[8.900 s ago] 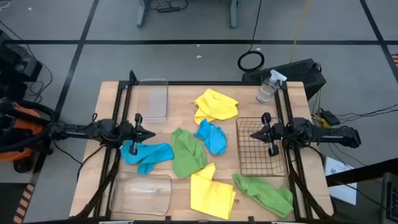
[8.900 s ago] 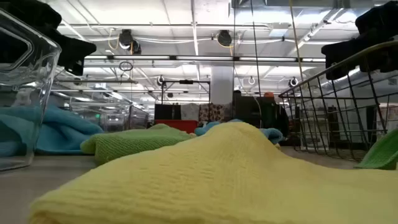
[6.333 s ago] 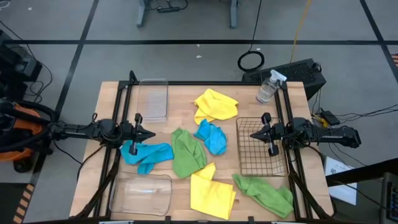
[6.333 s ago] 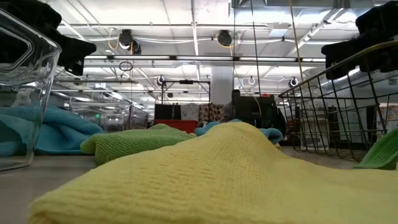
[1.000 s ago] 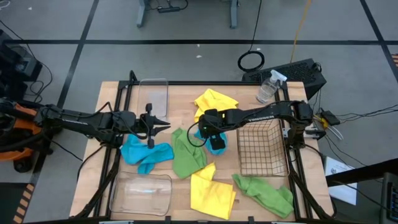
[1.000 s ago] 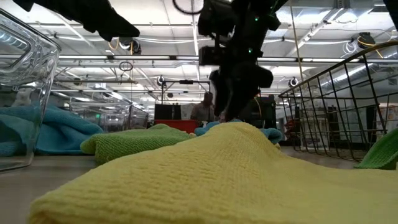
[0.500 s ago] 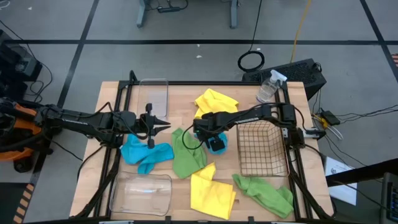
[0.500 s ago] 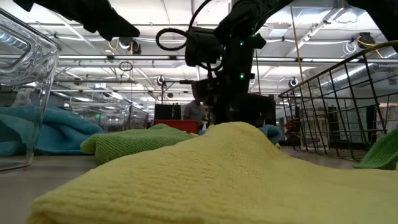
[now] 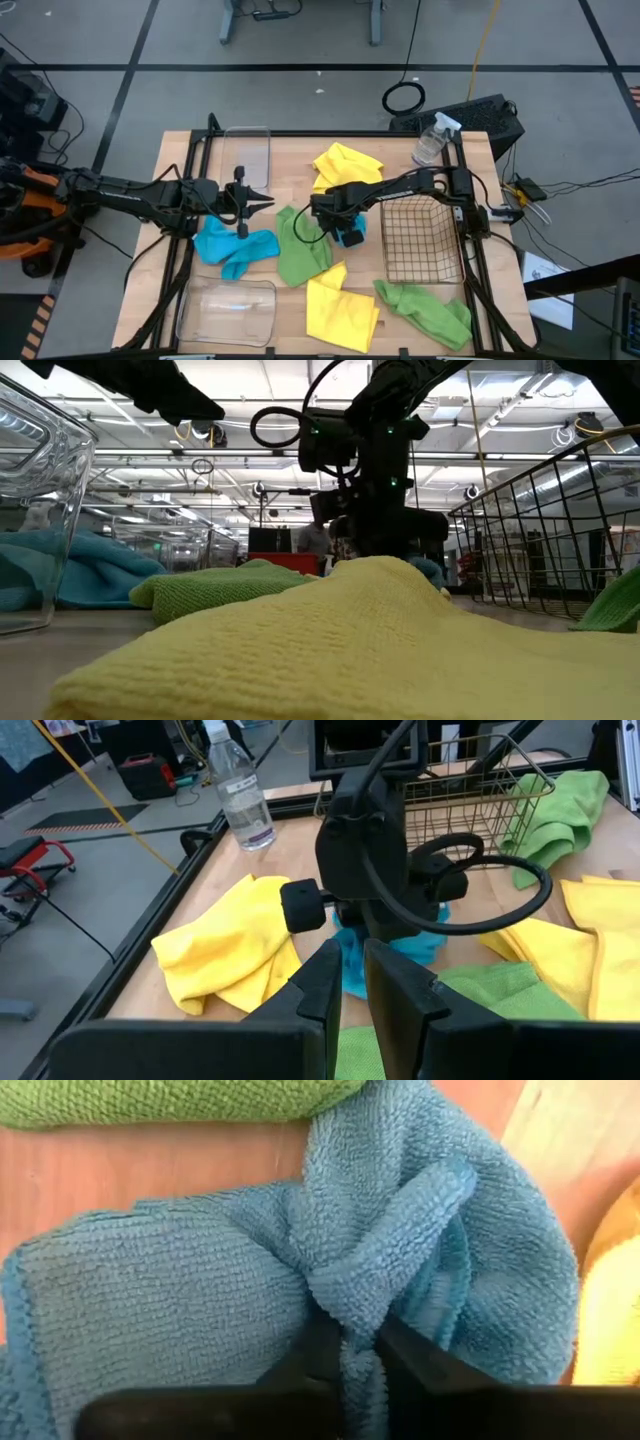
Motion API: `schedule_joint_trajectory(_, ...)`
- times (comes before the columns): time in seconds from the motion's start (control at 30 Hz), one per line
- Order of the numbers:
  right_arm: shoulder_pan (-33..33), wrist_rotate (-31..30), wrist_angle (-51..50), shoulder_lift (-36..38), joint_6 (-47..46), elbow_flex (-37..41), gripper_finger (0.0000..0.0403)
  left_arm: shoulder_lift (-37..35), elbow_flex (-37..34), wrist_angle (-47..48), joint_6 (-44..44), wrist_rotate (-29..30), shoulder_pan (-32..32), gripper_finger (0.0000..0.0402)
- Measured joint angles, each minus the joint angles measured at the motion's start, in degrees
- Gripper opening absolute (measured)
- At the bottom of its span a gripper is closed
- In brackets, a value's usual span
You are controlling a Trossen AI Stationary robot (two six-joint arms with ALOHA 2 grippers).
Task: Sort microfiber towel by color & place in baskets
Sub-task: Put the right blue microfiber cloth into the top transparent bin
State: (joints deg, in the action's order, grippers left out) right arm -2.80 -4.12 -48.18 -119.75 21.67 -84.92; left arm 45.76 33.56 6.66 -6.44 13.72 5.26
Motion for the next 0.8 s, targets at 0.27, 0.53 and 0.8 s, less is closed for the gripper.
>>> schedule_joint_trajectory(0.27, 0.72, -0.28, -0.62, 2.93, -5.06, 0.19, 0.0026, 0.0, 0.0, -0.04, 0.0, 0.0, 0.0, 0.0056)
schedule_joint_trajectory(0.53, 2.36, -0.53, -0.45, 8.12, -10.22, 0.19, 0.0011, 0.16, 0.0, -0.16, 0.02, 0.0, 0.0, 0.0056)
schedule_joint_trajectory(0.8, 3.82, -6.88, 1.85, 15.69, -23.23, 0.11, 0.0011, 6.19, -0.04, -3.89, -0.29, -1.08, 0.0, 0.0085)
